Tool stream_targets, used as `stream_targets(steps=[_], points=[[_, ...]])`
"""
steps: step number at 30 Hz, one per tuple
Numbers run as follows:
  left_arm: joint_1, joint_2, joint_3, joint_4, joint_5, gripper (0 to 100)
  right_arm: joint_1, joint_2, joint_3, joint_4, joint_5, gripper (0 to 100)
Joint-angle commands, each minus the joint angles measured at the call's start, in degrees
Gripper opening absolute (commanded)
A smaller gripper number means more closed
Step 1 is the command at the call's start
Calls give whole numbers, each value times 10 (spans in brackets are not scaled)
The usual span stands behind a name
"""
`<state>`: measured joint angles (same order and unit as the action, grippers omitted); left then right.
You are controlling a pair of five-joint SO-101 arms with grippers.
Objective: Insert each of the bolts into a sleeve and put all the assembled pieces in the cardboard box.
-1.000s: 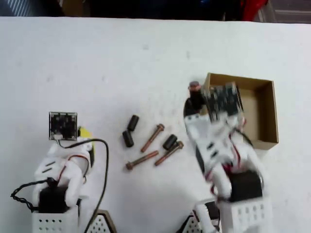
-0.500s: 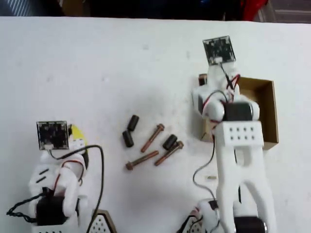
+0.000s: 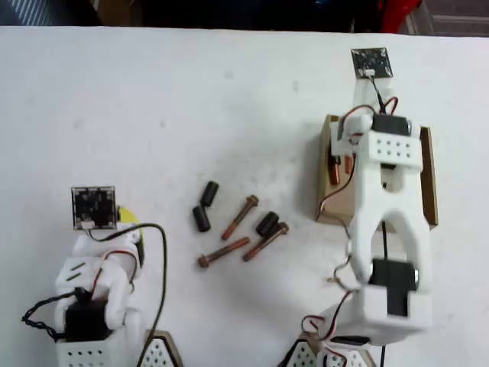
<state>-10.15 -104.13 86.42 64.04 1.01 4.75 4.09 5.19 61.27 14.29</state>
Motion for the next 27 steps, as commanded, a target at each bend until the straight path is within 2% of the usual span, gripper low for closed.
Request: stream_targets(steps=[1, 10, 20, 27], points=[[-4, -1, 14, -52, -4, 23, 14, 46, -77, 30, 27, 17], [-4, -1, 69, -127, -4, 23, 55, 199, -176, 34, 31, 18], [-4, -1, 71, -126, -4, 24, 54, 301, -239, 36, 71, 19], [-4, -1, 77, -127, -4, 24, 50, 302, -251, 37, 72, 176]])
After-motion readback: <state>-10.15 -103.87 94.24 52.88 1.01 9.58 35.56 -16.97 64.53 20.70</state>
